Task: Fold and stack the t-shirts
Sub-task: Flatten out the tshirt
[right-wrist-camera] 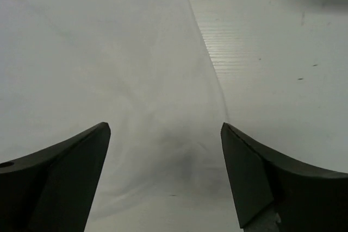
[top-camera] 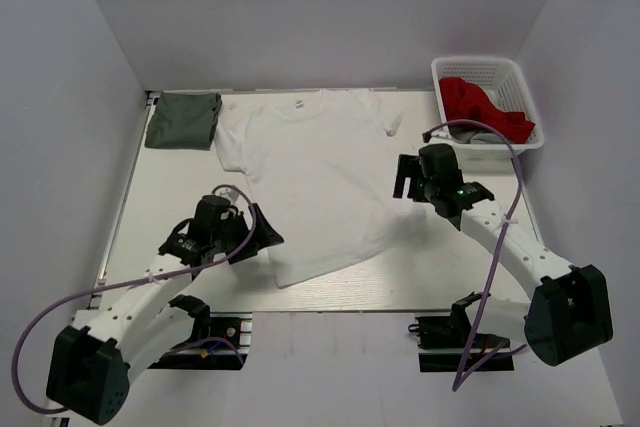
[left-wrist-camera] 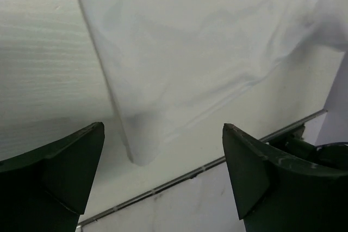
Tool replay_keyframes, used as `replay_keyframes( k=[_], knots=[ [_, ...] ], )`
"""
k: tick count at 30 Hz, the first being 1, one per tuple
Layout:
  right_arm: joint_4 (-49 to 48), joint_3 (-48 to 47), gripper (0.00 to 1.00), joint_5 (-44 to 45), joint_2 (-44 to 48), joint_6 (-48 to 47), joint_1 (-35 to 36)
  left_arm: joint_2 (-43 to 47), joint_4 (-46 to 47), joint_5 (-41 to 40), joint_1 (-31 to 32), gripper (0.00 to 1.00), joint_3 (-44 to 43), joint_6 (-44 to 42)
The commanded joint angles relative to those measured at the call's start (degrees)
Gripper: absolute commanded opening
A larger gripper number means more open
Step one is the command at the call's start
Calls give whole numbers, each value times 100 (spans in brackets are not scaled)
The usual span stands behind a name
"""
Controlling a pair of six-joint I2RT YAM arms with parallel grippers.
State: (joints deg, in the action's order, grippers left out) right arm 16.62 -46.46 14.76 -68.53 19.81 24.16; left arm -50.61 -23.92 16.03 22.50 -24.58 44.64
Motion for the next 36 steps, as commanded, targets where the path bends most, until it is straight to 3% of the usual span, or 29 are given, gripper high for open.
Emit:
replay_keyframes(
  k=[1,7,10,14,16,20,22,25,29,36],
  knots=[
    [491,-575,90,729,59,207,9,376,-569,112,61,100,-880,-297],
    [316,-918,90,115,156,-109,9,-228,255,-354,61,100,-1523,-667],
    [131,-891,90,-237,-80,-223,1,-1308,608,-802,61,100,-2032,-755],
    [175,-883,90,-247,-520,-31,18,-3118,669,-1295,-70,100,-3697,-1377],
    [122,-699,90,-220,-670,285,-8,-4274,408,-2408,-70,100,-4821,-1510],
    [-35,-259,90,-534,-697,602,1,-6287,-515,-3332,-194,100,-7092,-1914],
    [-194,66,90,-815,-644,751,-8,-6977,-962,-3423,-351,100,-8231,-1968],
    [-370,373,90,-1168,-723,814,1,-7849,-1106,-3301,-544,100,-9105,-2038],
    [-405,480,90,-1204,-1013,892,-17,-8175,-922,-3299,-694,100,-9249,-1968],
    [-283,366,90,-677,-1531,1148,-52,-7825,-982,-3834,-853,100,-7926,-1425]
  ],
)
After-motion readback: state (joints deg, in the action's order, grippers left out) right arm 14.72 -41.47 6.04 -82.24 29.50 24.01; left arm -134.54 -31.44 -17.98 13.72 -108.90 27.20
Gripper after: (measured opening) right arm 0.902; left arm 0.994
